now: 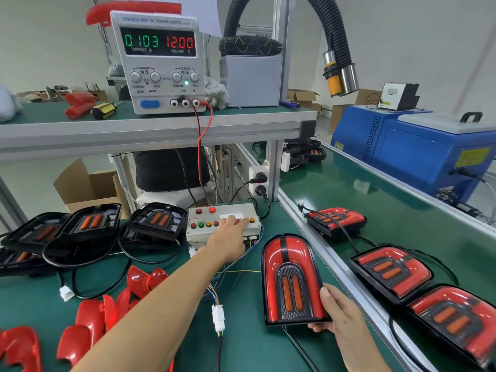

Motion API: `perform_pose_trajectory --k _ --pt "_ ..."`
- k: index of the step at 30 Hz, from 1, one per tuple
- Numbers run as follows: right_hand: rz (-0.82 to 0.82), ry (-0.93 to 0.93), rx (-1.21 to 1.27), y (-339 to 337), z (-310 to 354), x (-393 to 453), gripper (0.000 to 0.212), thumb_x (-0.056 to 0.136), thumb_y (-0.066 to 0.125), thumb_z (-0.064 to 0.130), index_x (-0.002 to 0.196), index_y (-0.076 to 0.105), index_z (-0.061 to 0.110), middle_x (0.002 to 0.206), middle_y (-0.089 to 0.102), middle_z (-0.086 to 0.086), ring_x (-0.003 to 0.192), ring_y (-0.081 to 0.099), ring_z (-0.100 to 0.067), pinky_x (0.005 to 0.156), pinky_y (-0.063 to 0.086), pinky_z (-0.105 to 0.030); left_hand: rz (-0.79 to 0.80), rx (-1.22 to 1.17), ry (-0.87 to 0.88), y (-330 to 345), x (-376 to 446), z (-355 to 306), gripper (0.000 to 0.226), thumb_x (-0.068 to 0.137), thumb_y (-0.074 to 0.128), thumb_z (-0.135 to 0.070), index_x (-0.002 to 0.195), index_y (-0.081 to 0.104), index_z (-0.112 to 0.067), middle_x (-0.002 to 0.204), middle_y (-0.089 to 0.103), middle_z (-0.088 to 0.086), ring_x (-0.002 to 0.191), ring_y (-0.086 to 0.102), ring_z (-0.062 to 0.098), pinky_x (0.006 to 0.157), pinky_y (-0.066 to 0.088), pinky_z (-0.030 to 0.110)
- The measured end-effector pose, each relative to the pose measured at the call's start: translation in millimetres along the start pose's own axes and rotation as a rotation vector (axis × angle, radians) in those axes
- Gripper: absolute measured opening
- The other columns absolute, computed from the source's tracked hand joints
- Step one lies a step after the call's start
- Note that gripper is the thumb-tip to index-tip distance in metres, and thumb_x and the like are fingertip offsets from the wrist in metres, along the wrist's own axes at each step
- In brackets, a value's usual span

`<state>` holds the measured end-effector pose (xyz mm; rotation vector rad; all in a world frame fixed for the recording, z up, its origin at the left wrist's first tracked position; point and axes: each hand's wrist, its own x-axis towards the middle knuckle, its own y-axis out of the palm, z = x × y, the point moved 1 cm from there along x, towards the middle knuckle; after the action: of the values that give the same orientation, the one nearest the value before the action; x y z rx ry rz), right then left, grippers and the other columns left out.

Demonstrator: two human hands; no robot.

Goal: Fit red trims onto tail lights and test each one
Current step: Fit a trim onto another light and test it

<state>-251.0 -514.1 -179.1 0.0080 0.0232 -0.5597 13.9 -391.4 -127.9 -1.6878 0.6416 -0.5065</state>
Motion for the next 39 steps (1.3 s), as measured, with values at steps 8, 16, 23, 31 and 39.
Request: perform_pose_trajectory --k 8,16,23,31,39 --pt "-0.014 0.02 -0.004 -1 -3 1 0.028 0.102 0.048 0.03 0.116 0.069 0.016 0.081 0.073 -0.02 0.062 0.066 -0.026 0.056 0.057 -0.029 0.012 0.024 0.003 0 3 1 0.074 0.09 0.051 -0.006 0.158 0.025 -0.024 0.139 0.038 0.012 0.129 0.037 0.032 0.103 0.045 0.045" --pt "0.012 -0.021 -0.001 4 6 -2 0.038 0.092 0.051 0.047 0.101 0.078 0.022 0.079 0.071 -0.02 0.063 0.063 -0.026 0.057 0.054 -0.033 0.086 -0.312 0.113 -31 -35 6 0.037 0.103 0.047 -0.019 0.14 0.051 -0.02 0.114 0.067 0.006 0.104 0.06 0.024 0.086 0.046 0.033" --pt "-0.048 0.044 -0.013 5 6 0 0.043 0.097 0.05 0.051 0.091 0.08 0.02 0.072 0.069 -0.019 0.06 0.062 -0.025 0.054 0.05 -0.032 0.243 -0.121 0.331 -56 -113 23 0.022 0.094 0.058 -0.038 0.101 0.075 -0.028 0.102 0.071 -0.015 0.104 0.059 0.005 0.099 0.04 0.03" --pt "-0.15 0.205 -0.085 6 11 8 0.054 0.103 0.047 0.051 0.087 0.08 0.013 0.064 0.069 -0.019 0.057 0.058 -0.029 0.057 0.044 -0.037 0.297 0.01 0.287 -43 -137 25 0.029 0.099 0.054 -0.036 0.1 0.071 -0.013 0.11 0.07 -0.004 0.11 0.058 0.017 0.123 0.006 0.052" --pt "-0.585 -0.395 -0.651 69 41 -54 0.022 0.096 0.059 0.047 0.104 0.068 0.028 0.099 0.058 0.007 0.086 0.061 -0.017 0.07 0.045 -0.034 0.256 -0.194 0.252 -52 -142 22 0.032 0.103 0.05 -0.042 0.105 0.066 -0.015 0.111 0.064 0.004 0.108 0.055 0.023 0.093 0.036 0.032"
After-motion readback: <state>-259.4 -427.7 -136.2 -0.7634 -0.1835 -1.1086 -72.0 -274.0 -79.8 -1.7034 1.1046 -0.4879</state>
